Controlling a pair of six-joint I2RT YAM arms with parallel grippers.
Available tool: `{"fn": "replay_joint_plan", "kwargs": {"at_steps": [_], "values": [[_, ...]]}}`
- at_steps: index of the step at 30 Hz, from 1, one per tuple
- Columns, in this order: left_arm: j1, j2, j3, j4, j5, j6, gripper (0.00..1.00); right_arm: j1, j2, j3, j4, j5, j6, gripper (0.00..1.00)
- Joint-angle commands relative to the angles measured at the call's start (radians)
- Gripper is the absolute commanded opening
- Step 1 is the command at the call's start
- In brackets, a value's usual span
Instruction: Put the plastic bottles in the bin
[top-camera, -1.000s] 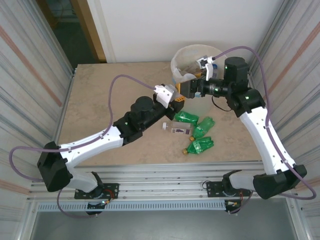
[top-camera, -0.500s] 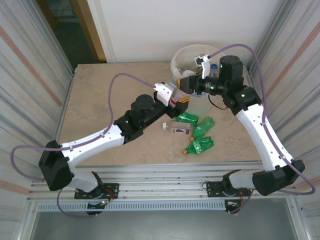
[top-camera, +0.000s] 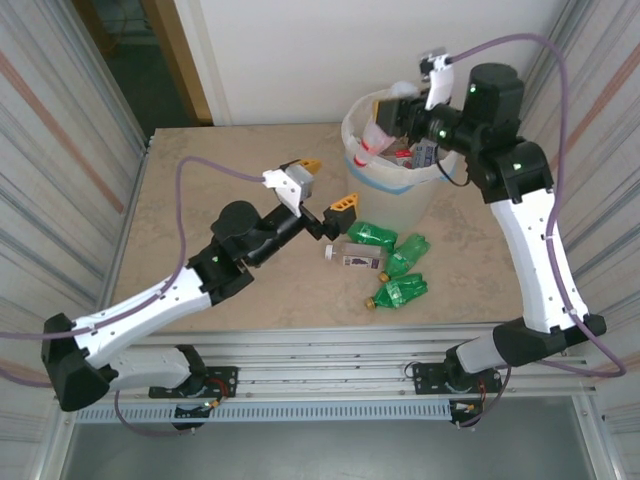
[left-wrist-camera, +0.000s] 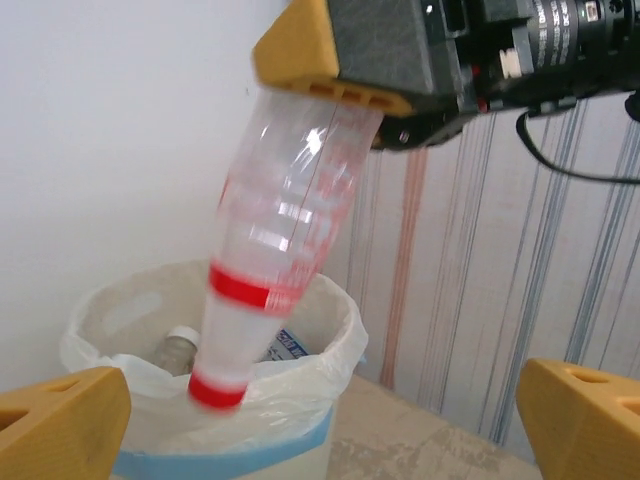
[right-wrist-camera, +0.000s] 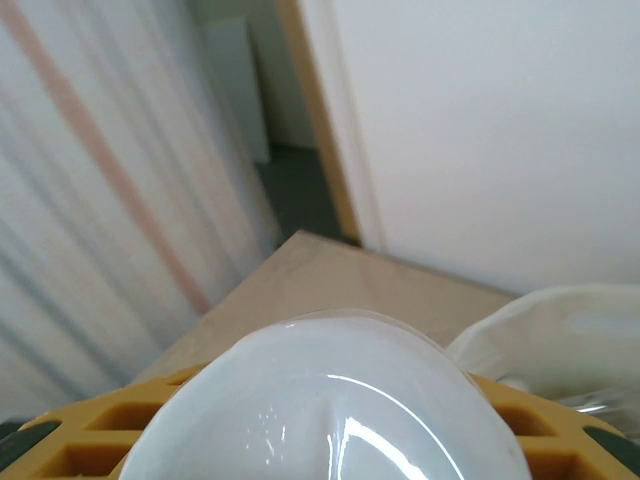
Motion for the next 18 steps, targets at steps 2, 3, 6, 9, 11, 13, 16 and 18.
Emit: {"fn": "replay_joint_plan", "kwargs": {"at_steps": [2,3,6,9,11,13,16,18], "values": [[0.004,-0.052,-0.072,-0.015,-0.12,-0.014,0.99,-0.079,0.083,0.139,-0.108,0.134,-0.046,0.4],[0.004,-0.063,-0.084,-0.03,-0.137,-0.021,0.99,-0.095,0.106,0.17,-0.127,0.154,-0.056,0.4],[0.004,-0.091,-0.111,-0.073,-0.187,-0.039,0.99,-0.14,0.172,0.243,-0.173,0.191,-0.093,0.4],[0.005,-0.111,-0.138,-0.098,-0.239,-0.054,0.99,-0.177,0.249,0.326,-0.245,0.211,-0.127,0.41],[0.005,-0.122,-0.152,-0.117,-0.272,-0.068,0.99,-0.189,0.295,0.377,-0.296,0.242,-0.152,0.41],[0.006,-0.13,-0.162,-0.136,-0.297,-0.078,0.99,-0.191,0.325,0.4,-0.329,0.279,-0.183,0.4],[0.005,-0.138,-0.175,-0.155,-0.327,-0.094,0.99,-0.193,0.355,0.4,-0.351,0.317,-0.209,0.42],[0.006,-0.139,-0.183,-0.158,-0.339,-0.102,0.99,-0.193,0.377,0.403,-0.37,0.332,-0.22,0.42]]}}
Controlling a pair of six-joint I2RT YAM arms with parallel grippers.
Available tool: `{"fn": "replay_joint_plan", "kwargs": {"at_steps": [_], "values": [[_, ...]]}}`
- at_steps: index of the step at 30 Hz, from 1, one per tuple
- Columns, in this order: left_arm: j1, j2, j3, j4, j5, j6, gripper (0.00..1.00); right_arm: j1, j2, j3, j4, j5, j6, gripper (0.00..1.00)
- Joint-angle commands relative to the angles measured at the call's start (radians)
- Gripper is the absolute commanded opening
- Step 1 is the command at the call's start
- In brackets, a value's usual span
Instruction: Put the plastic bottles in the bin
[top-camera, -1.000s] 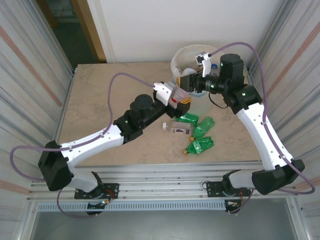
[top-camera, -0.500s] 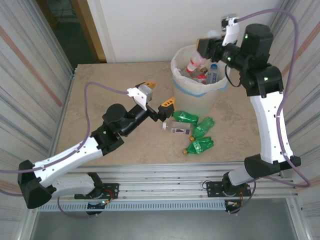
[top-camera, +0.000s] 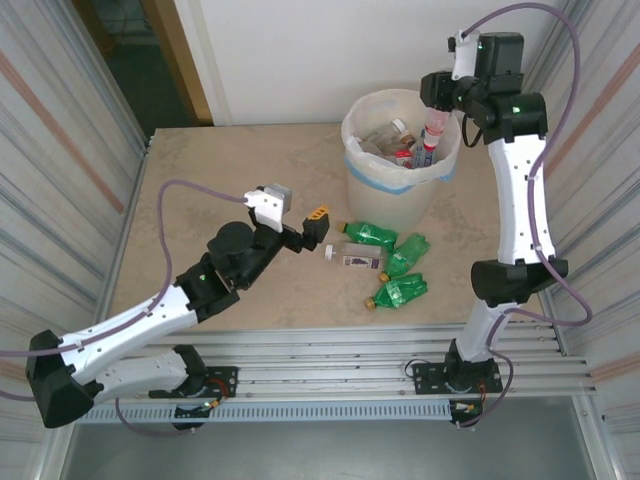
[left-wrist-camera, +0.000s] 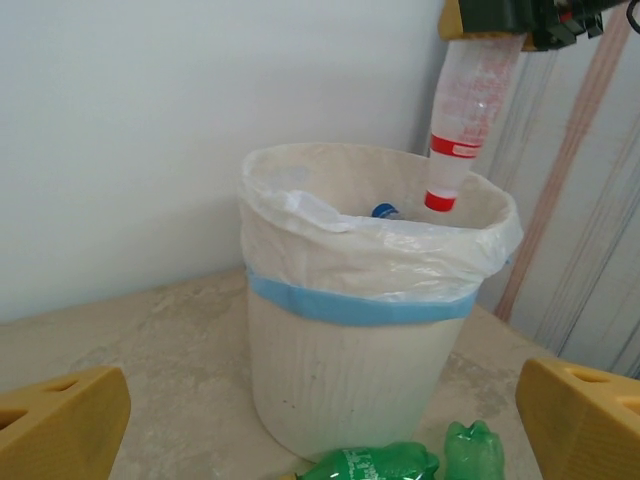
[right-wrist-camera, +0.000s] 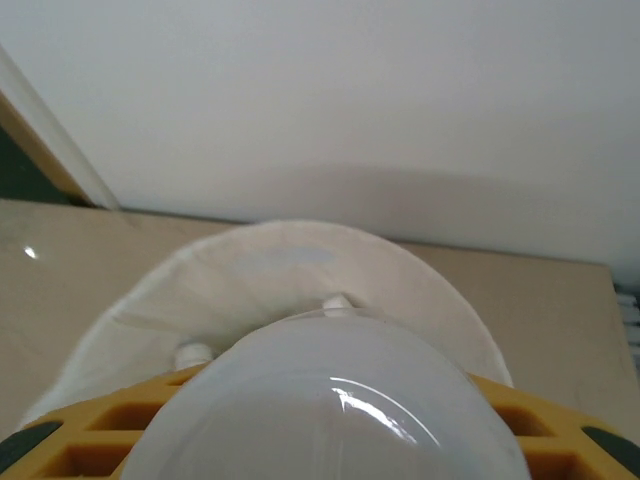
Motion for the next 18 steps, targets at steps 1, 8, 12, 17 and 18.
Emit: {"fn": "replay_joint_plan", "kwargs": {"at_steps": [1,8,12,17,18], "values": [[0.006,-0.021,-0.017,-0.018,-0.067,-0.036,0.99,-0.003,0.022,0.042,-0.068,0.061,-0.06,0.42],[0.008,-0.009,-0.017,-0.041,-0.082,-0.046,0.99,-0.003,0.095,0.042,-0.121,0.094,-0.073,0.44],[0.008,-0.006,-0.015,-0.041,-0.079,-0.05,0.99,-0.003,0.145,0.044,-0.131,0.1,-0.071,0.45],[0.009,-0.005,-0.016,-0.044,-0.08,-0.054,0.99,-0.002,0.197,0.043,-0.127,0.108,-0.068,0.5],[0.01,-0.005,-0.015,-0.044,-0.08,-0.055,0.99,-0.002,0.207,0.044,-0.122,0.111,-0.068,0.5]]}}
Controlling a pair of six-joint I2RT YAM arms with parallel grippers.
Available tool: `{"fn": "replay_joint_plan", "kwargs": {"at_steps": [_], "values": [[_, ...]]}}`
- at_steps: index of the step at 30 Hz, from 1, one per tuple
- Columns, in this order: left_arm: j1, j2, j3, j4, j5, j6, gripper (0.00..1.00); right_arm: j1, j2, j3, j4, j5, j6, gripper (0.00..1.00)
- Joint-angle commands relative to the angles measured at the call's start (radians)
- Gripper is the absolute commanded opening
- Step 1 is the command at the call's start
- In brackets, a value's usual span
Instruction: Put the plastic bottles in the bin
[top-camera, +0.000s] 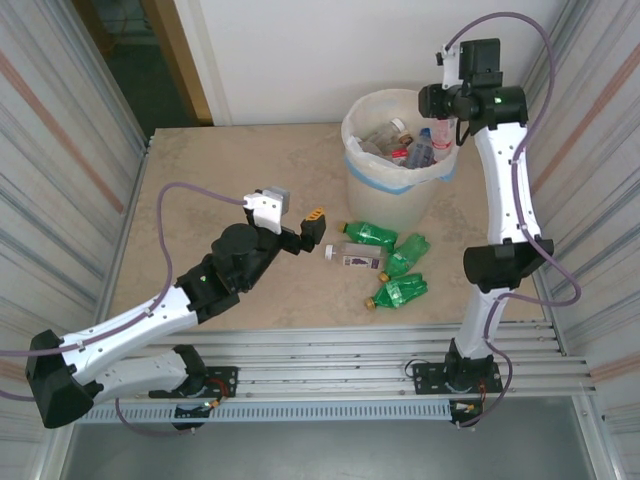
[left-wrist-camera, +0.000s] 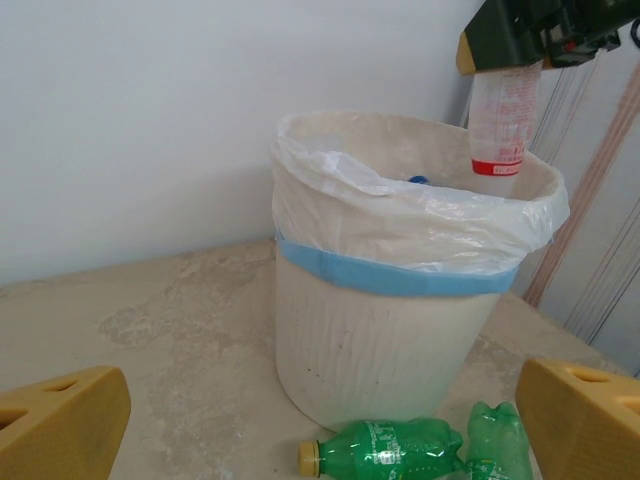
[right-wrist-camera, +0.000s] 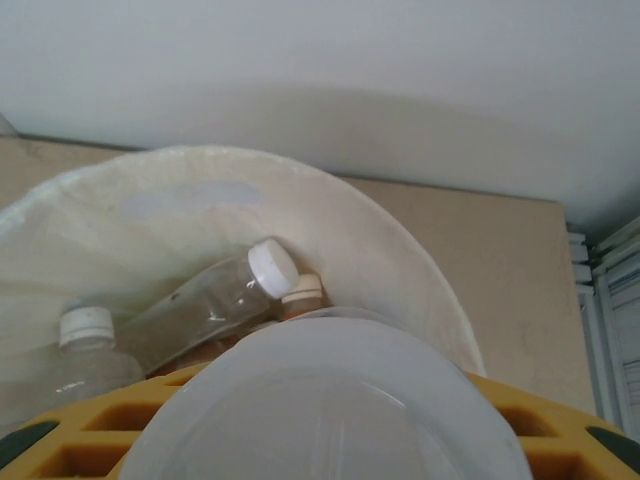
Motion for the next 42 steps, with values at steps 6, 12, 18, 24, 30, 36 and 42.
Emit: {"fn": "replay_joint_plan", "kwargs": {"at_steps": [6,12,18,24,30,36,42], "values": [[0.009,-0.007,-0.003,-0.002,-0.026,-0.018,0.99,0.007,0.11,-0.009,-0.026,-0.013,-0.012,0.72],[0.009,-0.004,-0.003,-0.002,-0.023,-0.023,0.99,0.045,0.112,-0.001,-0.014,-0.005,-0.043,0.94],[0.01,-0.001,-0.005,0.003,-0.021,-0.024,0.99,0.073,0.083,0.014,0.013,-0.023,-0.062,1.0],[0.011,0.003,-0.004,0.004,-0.017,-0.024,0.99,0.083,0.06,0.014,0.057,-0.031,-0.051,0.98],[0.012,0.003,-0.007,0.004,-0.014,-0.027,0.99,0.087,0.031,0.013,0.099,-0.002,-0.023,0.98],[0.011,0.002,-0.023,0.019,-0.021,-0.031,0.99,0.084,-0.021,0.007,0.12,-0.008,0.015,0.97],[0.011,0.002,-0.027,0.011,-0.032,-0.035,0.99,0.08,-0.083,-0.08,0.148,-0.019,0.055,0.74]]}}
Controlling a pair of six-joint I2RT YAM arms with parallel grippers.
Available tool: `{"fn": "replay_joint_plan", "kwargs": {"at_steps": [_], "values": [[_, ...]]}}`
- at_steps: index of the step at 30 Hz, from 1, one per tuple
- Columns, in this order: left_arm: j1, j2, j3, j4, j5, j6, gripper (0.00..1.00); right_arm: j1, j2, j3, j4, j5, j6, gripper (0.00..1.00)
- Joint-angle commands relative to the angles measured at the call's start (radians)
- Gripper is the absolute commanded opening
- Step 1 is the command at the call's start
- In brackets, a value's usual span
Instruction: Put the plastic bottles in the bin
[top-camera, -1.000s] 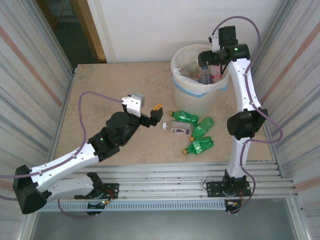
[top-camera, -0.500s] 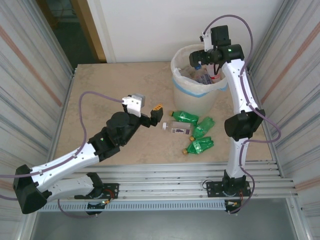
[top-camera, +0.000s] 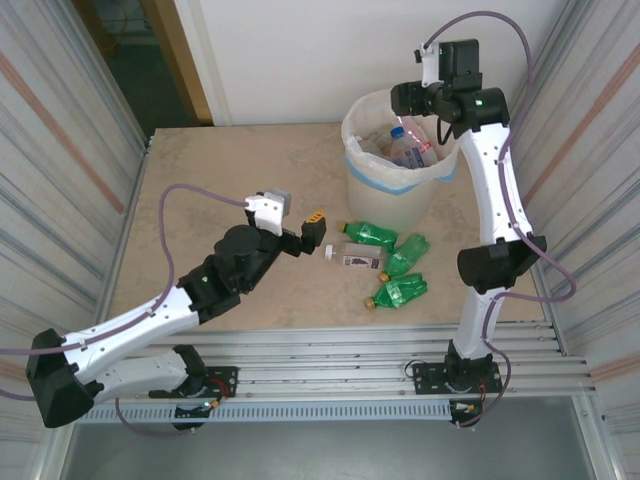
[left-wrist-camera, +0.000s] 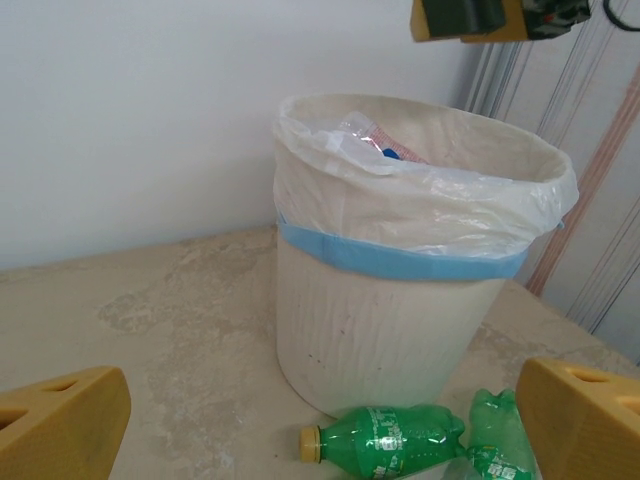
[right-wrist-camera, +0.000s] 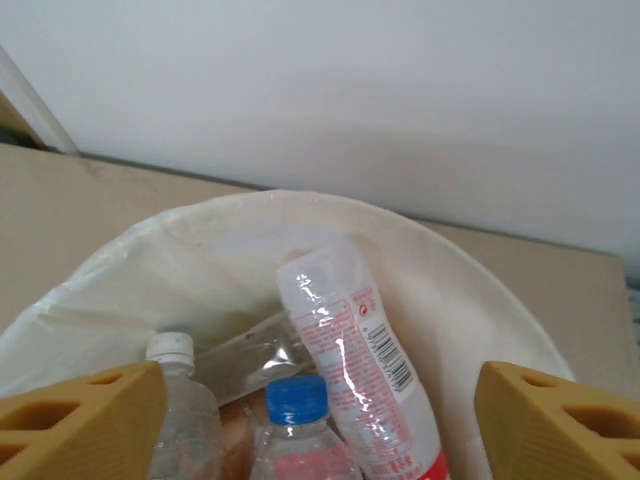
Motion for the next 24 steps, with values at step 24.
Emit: {"fn": "replay_joint_plan", "kwargs": {"at_steps": [24], "values": [[0.059,-0.021,-0.071,-0.088,-0.094,-0.15,0.99,0.01,-0.694,-0.819,-0.091,0.185,0.422,0.94]]}}
